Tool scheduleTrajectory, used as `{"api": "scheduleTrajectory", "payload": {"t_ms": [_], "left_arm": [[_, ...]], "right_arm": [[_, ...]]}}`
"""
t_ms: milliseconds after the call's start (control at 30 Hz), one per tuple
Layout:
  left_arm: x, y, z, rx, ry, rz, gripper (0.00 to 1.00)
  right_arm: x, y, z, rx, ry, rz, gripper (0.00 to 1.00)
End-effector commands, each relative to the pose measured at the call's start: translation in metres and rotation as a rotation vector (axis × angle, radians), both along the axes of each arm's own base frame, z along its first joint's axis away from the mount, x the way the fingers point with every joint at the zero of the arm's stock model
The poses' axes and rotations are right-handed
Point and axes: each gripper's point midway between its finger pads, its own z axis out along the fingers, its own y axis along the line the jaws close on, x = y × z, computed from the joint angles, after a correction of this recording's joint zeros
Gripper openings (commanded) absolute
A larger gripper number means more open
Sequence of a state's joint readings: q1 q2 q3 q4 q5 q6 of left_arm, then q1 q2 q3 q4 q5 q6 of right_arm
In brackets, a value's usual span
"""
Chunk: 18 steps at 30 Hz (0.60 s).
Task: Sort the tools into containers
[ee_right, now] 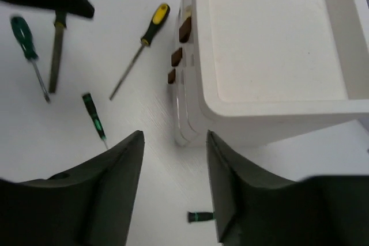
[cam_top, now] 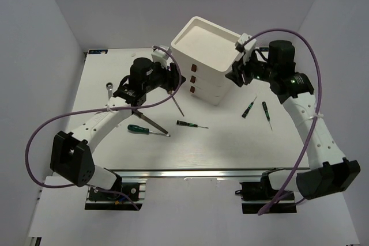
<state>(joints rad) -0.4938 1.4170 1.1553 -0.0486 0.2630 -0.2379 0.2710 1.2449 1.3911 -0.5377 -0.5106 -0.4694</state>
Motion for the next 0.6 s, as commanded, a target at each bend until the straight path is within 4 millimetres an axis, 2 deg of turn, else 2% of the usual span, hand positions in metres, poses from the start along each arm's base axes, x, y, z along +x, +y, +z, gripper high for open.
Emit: {"api": "scheduleTrajectory", "payload": {"t_ms": [0, 33, 67, 100, 133, 200, 233, 267, 333, 433, 567], "left_arm": [[0.013, -0.011, 0.030, -0.022, -0.135, -0.026, 0.63], [0.015, -0.018, 0.023, -0.013, -0.134, -0.043, 0.63], [0.017, -0.021, 0.023, -0.008, -0.149, -0.052, 0.64], [0.020, -0.025, 0.025, 0.001, -0.179, -0.059, 0.65], [0.025, -0.030, 0.021, 0.016, -0.194, -0.064, 0.67], [0.031, -0.035, 0.016, 0.038, -0.200, -0.051, 0.69], [0.033, -0.040, 0.015, 0.047, -0.205, -0.054, 0.69], [0.041, -0.043, 0.011, 0.067, -0.209, -0.039, 0.69], [0.045, -0.049, 0.008, 0.084, -0.214, -0.030, 0.69], [0.059, -0.051, -0.001, 0.120, -0.217, 0.035, 0.69], [0.070, -0.054, -0.011, 0.143, -0.216, 0.069, 0.68]], "right_arm": [[0.019, 0.024, 0.027, 0.122, 0.043, -0.008, 0.49], [0.025, 0.029, 0.031, 0.148, 0.077, -0.037, 0.46], [0.037, 0.038, 0.039, 0.157, 0.078, -0.049, 0.48], [0.045, 0.040, 0.041, 0.156, 0.076, -0.074, 0.54], [0.058, 0.046, 0.046, 0.155, 0.065, -0.105, 0.66], [0.068, 0.052, 0.046, 0.140, 0.073, -0.115, 0.68], [0.081, 0.058, 0.030, 0.119, 0.114, -0.123, 0.69], [0.083, 0.060, 0.036, 0.118, 0.126, -0.128, 0.69], [0.094, 0.063, 0.021, 0.100, 0.170, -0.141, 0.70], [0.103, 0.062, 0.003, 0.076, 0.190, -0.159, 0.70], [0.106, 0.063, -0.013, 0.053, 0.217, -0.154, 0.69]]}}
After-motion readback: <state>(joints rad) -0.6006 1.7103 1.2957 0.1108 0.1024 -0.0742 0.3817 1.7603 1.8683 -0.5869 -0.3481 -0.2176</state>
